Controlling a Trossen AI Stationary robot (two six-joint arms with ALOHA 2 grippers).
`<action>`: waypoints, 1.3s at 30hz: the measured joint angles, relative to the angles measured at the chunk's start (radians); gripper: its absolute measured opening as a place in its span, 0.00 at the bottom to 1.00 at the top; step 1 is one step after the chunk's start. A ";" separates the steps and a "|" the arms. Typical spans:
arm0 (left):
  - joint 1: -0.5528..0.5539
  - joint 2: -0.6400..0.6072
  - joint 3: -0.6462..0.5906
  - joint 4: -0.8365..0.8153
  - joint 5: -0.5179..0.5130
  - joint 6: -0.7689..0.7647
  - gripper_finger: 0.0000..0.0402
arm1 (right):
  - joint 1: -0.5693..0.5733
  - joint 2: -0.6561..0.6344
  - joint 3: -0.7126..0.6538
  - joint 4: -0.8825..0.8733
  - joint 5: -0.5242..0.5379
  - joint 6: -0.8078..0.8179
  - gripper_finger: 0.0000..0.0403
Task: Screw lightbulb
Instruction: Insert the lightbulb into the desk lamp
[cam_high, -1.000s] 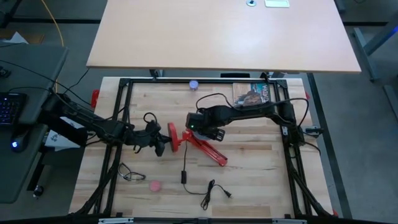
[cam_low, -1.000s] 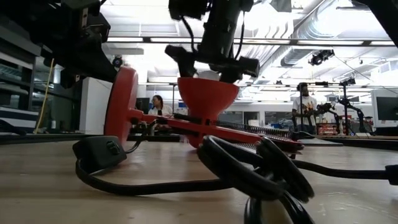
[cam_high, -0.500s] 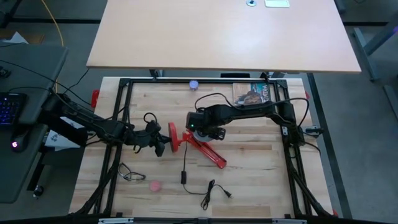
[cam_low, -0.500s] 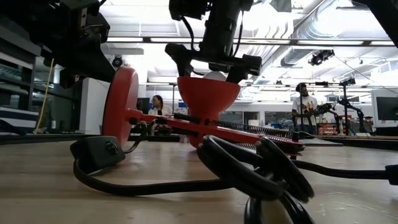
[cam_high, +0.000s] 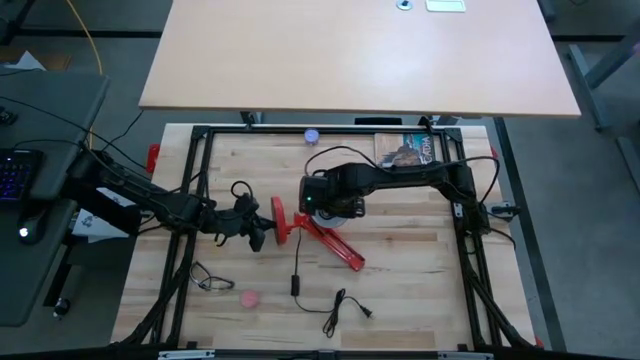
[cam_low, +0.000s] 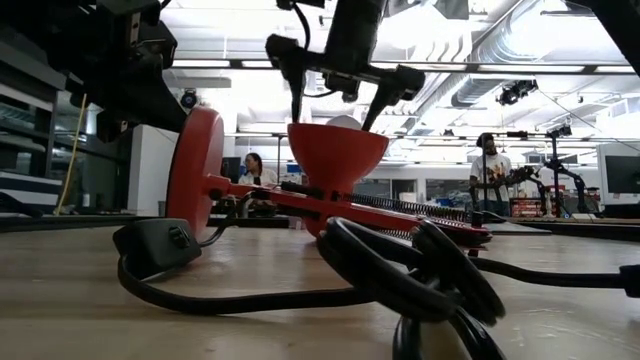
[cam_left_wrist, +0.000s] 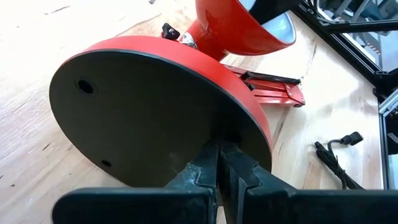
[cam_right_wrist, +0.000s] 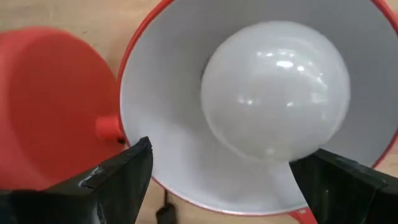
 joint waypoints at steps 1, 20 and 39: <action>0.000 0.000 0.000 0.000 0.000 0.000 0.00 | 0.000 0.000 0.005 -0.008 -0.006 -0.019 0.89; 0.000 0.000 0.000 0.000 0.002 0.000 0.00 | 0.034 -0.003 0.259 -0.363 0.029 -0.709 0.89; 0.001 -0.001 -0.002 0.025 0.028 0.047 0.00 | 0.132 0.002 0.277 -0.385 0.116 -1.303 0.88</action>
